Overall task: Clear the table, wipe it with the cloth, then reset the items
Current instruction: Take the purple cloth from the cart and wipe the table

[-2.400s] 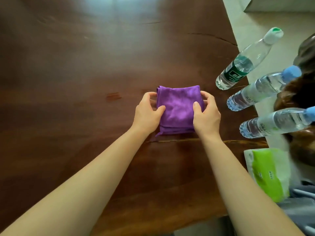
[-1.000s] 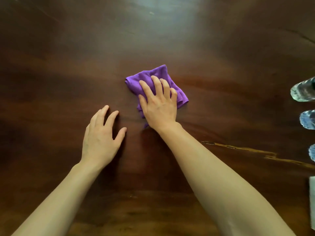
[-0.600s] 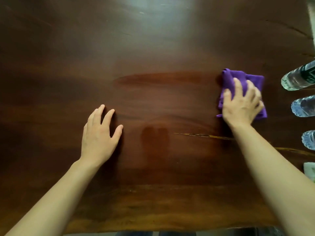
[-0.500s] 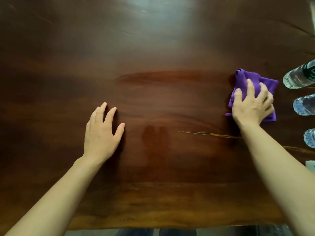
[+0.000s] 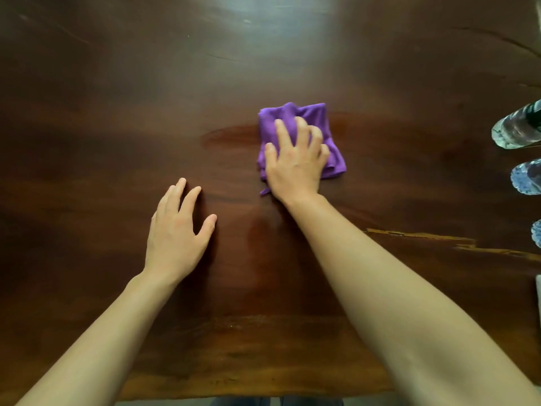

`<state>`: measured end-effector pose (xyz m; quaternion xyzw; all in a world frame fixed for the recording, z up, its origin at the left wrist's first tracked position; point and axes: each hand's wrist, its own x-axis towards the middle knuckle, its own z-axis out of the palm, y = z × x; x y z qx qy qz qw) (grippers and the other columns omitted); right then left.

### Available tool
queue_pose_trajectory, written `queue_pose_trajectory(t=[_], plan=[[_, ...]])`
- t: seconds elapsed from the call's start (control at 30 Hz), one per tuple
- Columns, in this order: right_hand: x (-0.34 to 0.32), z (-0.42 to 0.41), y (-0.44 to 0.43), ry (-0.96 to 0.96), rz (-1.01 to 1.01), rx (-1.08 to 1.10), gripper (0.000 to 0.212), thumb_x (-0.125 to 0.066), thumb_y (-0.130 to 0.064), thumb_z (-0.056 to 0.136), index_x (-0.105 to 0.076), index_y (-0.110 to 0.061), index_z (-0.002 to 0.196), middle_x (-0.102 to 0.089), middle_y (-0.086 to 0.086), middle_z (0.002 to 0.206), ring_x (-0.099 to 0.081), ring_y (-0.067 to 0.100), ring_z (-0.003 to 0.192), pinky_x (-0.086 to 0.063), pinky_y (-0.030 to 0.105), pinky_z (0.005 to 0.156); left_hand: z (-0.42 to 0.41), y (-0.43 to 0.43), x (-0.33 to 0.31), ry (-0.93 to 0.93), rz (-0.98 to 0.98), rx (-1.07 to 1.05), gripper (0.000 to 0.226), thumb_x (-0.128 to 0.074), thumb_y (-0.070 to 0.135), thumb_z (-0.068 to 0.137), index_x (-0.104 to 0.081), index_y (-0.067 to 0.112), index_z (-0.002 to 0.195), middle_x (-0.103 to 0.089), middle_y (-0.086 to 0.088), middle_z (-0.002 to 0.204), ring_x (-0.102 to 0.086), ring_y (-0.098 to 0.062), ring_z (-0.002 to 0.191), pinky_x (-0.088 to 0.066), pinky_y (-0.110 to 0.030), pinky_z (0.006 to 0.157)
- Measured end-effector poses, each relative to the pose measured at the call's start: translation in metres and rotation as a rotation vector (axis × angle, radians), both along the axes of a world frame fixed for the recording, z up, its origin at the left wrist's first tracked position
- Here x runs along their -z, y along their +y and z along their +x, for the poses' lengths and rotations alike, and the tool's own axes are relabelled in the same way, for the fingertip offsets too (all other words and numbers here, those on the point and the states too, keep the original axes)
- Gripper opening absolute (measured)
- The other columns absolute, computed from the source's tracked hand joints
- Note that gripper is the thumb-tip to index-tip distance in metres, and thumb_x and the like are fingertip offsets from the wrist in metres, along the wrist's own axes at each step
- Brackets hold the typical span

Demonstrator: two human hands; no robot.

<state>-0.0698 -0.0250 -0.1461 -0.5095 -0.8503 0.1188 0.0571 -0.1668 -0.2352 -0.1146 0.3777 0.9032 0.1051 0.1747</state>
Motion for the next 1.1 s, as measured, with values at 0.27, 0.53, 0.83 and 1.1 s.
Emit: queue_pose_trajectory(t=[0.27, 0.53, 0.83, 1.1], plan=[[0.002, -0.065, -0.074, 0.04, -0.017, -0.506, 0.05, -0.043, -0.047, 0.1, -0.045, -0.031, 0.148, -0.034, 0.002, 0.159, -0.027, 0.03, 0.145, -0.022, 0.047, 0.111, -0.002, -0.001, 0.005, -0.046, 0.038, -0.026, 0.069, -0.065, 0.031, 0.095, -0.035, 0.01, 0.154, -0.028, -0.007, 0.165, -0.022, -0.023, 0.154, -0.027, -0.044, 0.121], [0.003, 0.012, -0.013, -0.027, 0.079, -0.241, 0.049, -0.037, -0.046, 0.1, -0.047, -0.035, 0.147, -0.039, 0.0, 0.158, -0.037, 0.026, 0.143, -0.028, 0.044, 0.105, -0.005, -0.004, 0.001, -0.041, 0.005, -0.023, 0.072, -0.063, 0.04, 0.095, -0.034, 0.01, 0.154, -0.021, 0.001, 0.168, -0.016, -0.016, 0.154, -0.024, -0.04, 0.123], [0.003, 0.137, 0.067, -0.079, 0.107, 0.077, 0.049, -0.039, -0.048, 0.101, -0.043, -0.034, 0.148, -0.04, 0.006, 0.153, -0.037, 0.031, 0.139, -0.031, 0.05, 0.106, 0.001, 0.005, -0.003, -0.043, -0.03, -0.063, 0.071, -0.061, 0.037, 0.096, -0.033, 0.007, 0.154, -0.02, -0.002, 0.168, -0.014, -0.018, 0.155, -0.025, -0.043, 0.122], [-0.005, 0.182, 0.095, -0.01, 0.001, 0.178, 0.05, -0.035, -0.051, 0.104, -0.036, -0.036, 0.152, -0.033, 0.006, 0.155, -0.028, 0.031, 0.142, -0.025, 0.056, 0.113, 0.007, 0.018, -0.006, 0.014, -0.098, -0.102, 0.07, -0.064, 0.036, 0.095, -0.038, 0.003, 0.15, -0.026, -0.011, 0.164, -0.021, -0.026, 0.153, -0.026, -0.048, 0.121]])
